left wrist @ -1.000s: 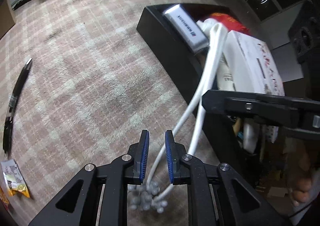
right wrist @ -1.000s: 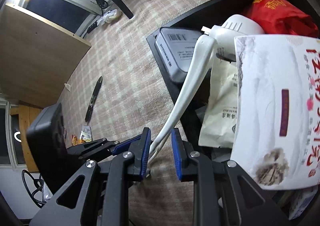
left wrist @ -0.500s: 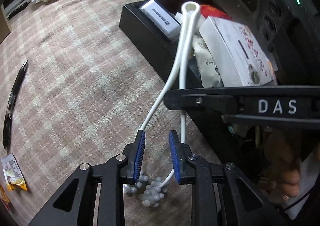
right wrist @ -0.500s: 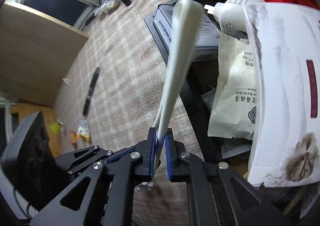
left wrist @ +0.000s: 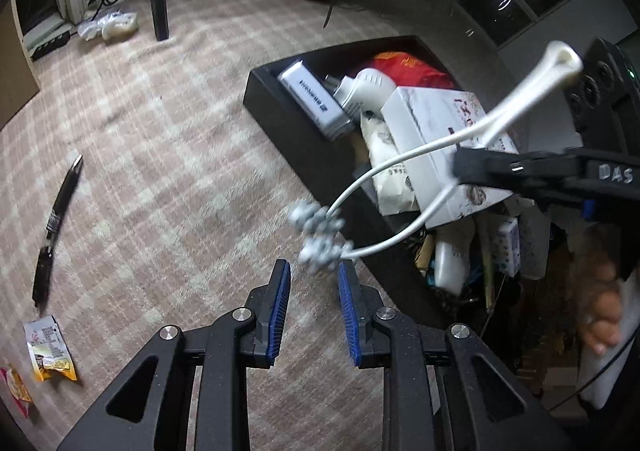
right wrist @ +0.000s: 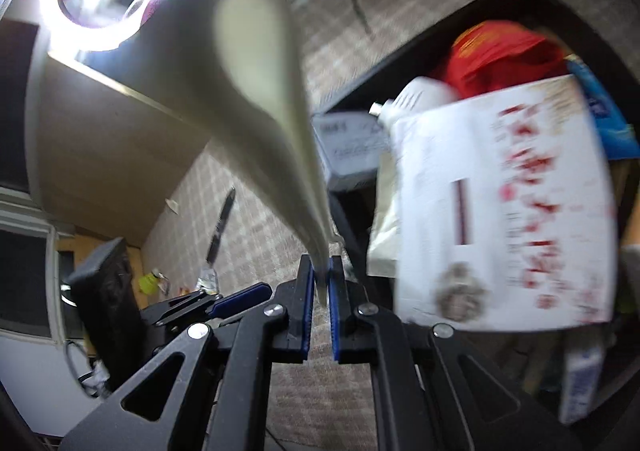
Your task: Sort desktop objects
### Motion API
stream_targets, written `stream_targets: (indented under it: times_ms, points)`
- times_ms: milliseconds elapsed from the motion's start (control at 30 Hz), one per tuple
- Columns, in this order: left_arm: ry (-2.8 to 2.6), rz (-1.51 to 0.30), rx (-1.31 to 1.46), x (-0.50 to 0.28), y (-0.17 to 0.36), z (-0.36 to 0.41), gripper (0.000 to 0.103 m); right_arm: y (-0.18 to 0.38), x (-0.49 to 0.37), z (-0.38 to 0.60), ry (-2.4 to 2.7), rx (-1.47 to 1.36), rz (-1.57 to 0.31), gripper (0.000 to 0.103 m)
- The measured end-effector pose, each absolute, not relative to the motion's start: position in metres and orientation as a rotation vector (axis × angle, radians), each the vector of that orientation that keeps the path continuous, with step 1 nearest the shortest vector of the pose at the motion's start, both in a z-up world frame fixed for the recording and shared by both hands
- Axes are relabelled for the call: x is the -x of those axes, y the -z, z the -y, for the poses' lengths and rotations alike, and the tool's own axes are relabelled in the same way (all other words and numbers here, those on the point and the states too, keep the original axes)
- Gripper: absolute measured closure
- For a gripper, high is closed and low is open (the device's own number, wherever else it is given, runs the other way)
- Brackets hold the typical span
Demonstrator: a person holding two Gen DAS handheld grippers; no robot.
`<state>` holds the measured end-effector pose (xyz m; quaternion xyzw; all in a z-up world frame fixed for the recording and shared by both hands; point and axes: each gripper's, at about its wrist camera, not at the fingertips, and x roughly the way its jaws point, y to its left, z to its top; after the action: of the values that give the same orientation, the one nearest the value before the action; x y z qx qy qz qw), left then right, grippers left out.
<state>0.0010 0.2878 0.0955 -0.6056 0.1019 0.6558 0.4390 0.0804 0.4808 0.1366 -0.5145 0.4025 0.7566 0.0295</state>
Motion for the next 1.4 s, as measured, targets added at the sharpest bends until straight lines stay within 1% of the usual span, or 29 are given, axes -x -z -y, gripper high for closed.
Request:
stream_targets:
  times_ms: [100,133,200,333,467,533,600,667,833,967,1100,1167,1300,1400]
  points:
    - [-1.625,-0.257,1.5,0.008,-0.104,-0.292,0.081,-0.153,-0.102,-0.504,-2.327,1.512,-1.284,0.096]
    - [-1.626,-0.26,1.499,0.01,-0.106,-0.306,0.081,-0.158,-0.107,-0.508,-2.326,1.487,-1.287,0.096]
    - [-1.625,-0.26,1.503,0.012,-0.103,-0.309,0.081,-0.17,-0.12,-0.522,-2.325,1.423,-1.279,0.096]
    - [-1.609,-0.266,1.505,0.005,-0.095,-0.324,0.081,-0.172,-0.138,-0.549,-2.274,1.358,-1.365,0.096]
    - [-1.601,-0.299,1.491,-0.003,-0.099,-0.331,0.08,-0.166,-0.146,-0.567,-2.204,1.35,-1.306,0.093]
    - [-1.609,-0.312,1.484,-0.005,-0.104,-0.33,0.08,-0.163,-0.15,-0.574,-2.144,1.343,-1.27,0.088]
    - [-1.618,-0.315,1.481,-0.005,-0.106,-0.329,0.08,-0.161,-0.152,-0.58,-2.116,1.337,-1.25,0.067]
    - [-1.63,-0.315,1.478,-0.004,-0.109,-0.327,0.079,-0.163,-0.155,-0.581,-2.114,1.31,-1.227,0.063]
    - [-1.661,-0.313,1.478,0.001,-0.112,-0.319,0.079,-0.178,-0.154,-0.577,-2.165,1.302,-1.094,0.062]
    - [-1.68,-0.306,1.492,0.007,-0.105,-0.316,0.079,-0.183,-0.147,-0.568,-2.207,1.309,-1.059,0.057]
    - [-1.752,-0.343,1.492,0.017,-0.094,-0.317,0.075,-0.178,-0.137,-0.557,-2.21,1.337,-1.039,0.057]
    - [-1.777,-0.347,1.514,0.027,-0.084,-0.318,0.075,-0.176,-0.133,-0.554,-2.209,1.348,-1.036,0.057]
    - [-1.794,-0.298,1.56,0.044,-0.068,-0.313,0.075,-0.174,-0.126,-0.548,-2.226,1.379,-1.029,0.057]
    - [-1.81,-0.332,1.557,0.052,-0.066,-0.311,0.075,-0.175,-0.125,-0.543,-2.244,1.382,-1.013,0.057]
